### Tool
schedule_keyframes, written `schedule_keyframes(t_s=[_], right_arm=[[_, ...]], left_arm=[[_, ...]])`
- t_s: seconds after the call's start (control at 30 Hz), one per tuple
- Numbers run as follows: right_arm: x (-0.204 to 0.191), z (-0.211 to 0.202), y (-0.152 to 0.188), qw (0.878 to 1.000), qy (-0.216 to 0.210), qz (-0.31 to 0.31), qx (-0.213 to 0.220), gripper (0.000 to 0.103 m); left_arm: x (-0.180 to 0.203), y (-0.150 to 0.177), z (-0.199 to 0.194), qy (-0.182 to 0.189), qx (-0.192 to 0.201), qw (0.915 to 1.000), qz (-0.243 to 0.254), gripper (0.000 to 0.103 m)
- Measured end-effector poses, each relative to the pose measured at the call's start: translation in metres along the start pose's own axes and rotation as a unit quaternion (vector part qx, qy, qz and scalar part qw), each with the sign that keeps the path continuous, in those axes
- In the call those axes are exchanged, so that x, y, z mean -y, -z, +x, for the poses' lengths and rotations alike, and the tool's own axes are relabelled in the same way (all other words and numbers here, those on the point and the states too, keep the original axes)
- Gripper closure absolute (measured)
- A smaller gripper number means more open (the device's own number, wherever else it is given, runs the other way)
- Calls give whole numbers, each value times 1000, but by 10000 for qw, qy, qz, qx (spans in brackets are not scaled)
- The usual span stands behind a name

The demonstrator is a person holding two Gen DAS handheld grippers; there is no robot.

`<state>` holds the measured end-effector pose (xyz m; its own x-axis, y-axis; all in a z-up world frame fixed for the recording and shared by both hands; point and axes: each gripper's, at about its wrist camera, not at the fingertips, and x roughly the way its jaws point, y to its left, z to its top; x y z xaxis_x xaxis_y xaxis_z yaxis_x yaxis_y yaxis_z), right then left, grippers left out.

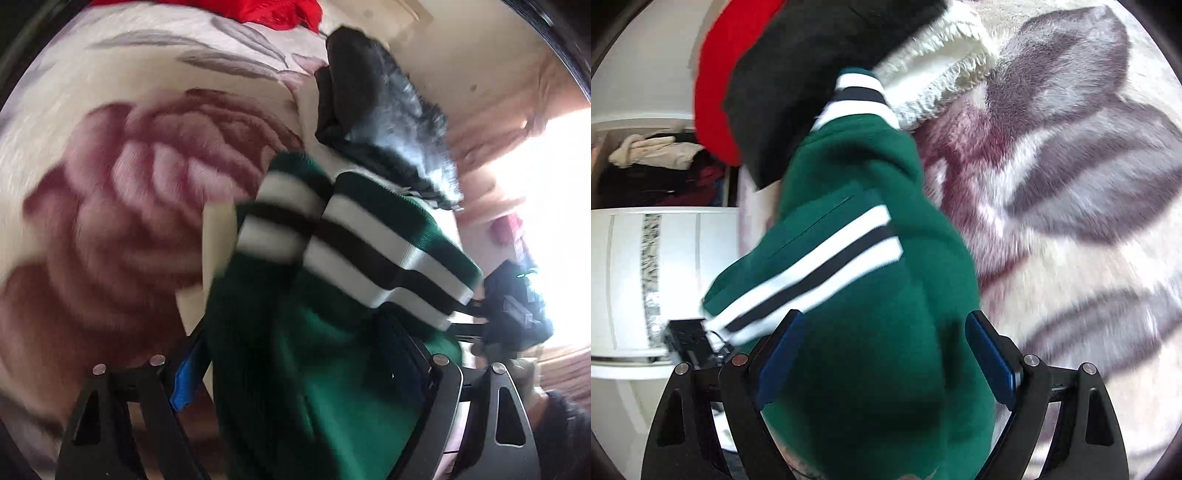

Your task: Fold large clothes

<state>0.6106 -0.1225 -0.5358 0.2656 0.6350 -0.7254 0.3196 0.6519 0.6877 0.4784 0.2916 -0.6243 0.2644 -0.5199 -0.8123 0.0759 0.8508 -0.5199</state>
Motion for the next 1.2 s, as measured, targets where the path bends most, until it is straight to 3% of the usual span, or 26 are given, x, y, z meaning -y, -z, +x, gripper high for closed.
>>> schedule_keyframes(t_s=[0.03,0.07,0.13,0.17,0.2,0.27,0.4,0.47,0.53,0.63,0.77,0.83,0.9,0.97,1.03,1.1,1.13,1.17,1.2], right_arm=[[0,10,-4,9999,-149,23,-72,13],[-3,17,-7,9998,-143,-35,-140,13],[-14,17,-8,9993,-242,-279,9,28],[-20,15,-4,9990,-251,-336,133,42],[-22,13,-3,9992,-125,-344,176,65],[-26,8,-1,9987,-153,-406,266,82],[-36,-23,7,9968,-306,-470,562,86],[-44,-50,5,9941,-482,-474,853,87],[-54,-80,2,9901,-658,-481,1141,87],[-73,-81,-19,9889,-619,-560,1233,87],[-59,-31,-51,9965,18,-187,813,87],[-59,-14,-62,9963,260,-339,752,87],[-67,-5,-67,9939,558,-694,648,87],[-65,2,-74,9937,690,-774,435,85],[-62,5,-83,9950,638,-762,116,73],[-58,0,-92,9951,622,-727,-232,35],[-51,1,-94,9950,557,-772,-314,24],[-45,-1,-94,9939,571,-865,-378,3],[-43,-6,-92,9930,535,-943,-462,0]], left_arm=[[2,-5,3,-19,0,10000,82,38],[2,-6,3,-32,53,9999,107,62],[-1,-2,-5,117,162,9998,28,71],[-3,1,-13,191,222,9996,-59,74],[-5,4,-21,259,283,9991,-165,75],[-9,9,-34,435,394,9971,-494,76],[6,1,-56,493,686,9947,-588,76],[11,-15,-70,794,948,9894,-760,76],[10,-30,-71,825,996,9882,-823,76],[-10,-54,-40,607,643,9914,-968,76],[-50,-67,33,350,-158,9869,-1567,75],[-53,-72,49,177,-305,9892,-1420,73],[-58,-74,55,244,-359,9884,-1458,69],[-64,-71,54,443,-382,9847,-1643,67],[-62,-67,42,530,-396,9828,-1726,65],[-53,-63,22,583,-340,9825,-1736,63],[-46,-59,7,574,-232,9839,-1678,50],[-38,-53,-11,631,-22,9843,-1648,34],[-34,-48,-25,710,156,9836,-1648,29]])
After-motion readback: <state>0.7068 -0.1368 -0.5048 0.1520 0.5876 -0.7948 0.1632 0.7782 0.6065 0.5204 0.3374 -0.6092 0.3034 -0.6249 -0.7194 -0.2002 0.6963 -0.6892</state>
